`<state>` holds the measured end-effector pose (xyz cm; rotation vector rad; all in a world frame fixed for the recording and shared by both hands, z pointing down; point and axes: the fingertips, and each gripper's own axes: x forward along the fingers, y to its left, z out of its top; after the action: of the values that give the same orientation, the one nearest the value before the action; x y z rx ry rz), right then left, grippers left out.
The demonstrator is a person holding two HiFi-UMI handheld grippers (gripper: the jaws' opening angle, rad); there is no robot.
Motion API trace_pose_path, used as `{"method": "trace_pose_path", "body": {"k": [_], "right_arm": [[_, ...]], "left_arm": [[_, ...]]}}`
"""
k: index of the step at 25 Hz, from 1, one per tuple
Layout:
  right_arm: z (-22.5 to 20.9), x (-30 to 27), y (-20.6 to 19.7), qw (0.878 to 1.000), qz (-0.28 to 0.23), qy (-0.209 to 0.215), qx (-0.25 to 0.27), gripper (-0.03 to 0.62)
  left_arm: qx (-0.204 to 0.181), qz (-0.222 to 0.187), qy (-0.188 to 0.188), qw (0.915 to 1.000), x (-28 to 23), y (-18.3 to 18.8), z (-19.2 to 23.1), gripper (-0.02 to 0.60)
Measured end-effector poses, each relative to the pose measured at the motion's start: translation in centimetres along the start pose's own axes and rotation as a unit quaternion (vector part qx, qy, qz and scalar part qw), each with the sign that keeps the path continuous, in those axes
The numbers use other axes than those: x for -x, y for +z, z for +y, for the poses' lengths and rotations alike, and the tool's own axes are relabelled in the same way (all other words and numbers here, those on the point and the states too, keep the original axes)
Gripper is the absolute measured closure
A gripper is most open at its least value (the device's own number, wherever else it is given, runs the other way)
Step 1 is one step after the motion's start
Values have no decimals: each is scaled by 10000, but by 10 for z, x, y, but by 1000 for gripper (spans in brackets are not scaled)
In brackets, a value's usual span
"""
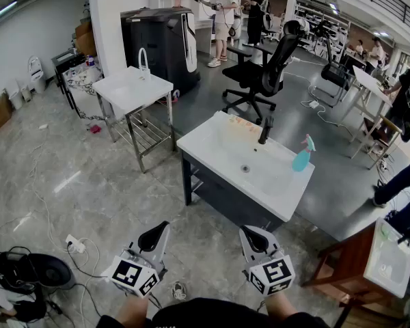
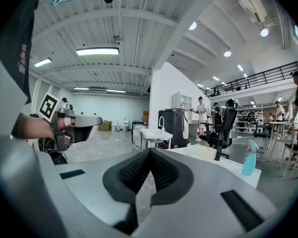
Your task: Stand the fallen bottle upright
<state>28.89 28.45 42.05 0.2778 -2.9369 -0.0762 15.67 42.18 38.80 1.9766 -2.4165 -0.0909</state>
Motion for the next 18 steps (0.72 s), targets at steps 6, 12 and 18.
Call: {"method": "trace_pose_path", "body": {"k": [6, 12, 18], "right_arm": [[2, -28, 1, 9990, -85, -107, -424, 592], [4, -54, -6, 9961, -105, -652, -578, 474], [10, -71, -15, 9908, -20, -1088, -804, 408]], "left_arm": [[79, 292, -356, 9989, -14, -16, 25, 558], [257, 666, -741, 9947, -24, -37, 63, 382], [404, 740, -1093, 9904, -33, -47, 96, 351]]}}
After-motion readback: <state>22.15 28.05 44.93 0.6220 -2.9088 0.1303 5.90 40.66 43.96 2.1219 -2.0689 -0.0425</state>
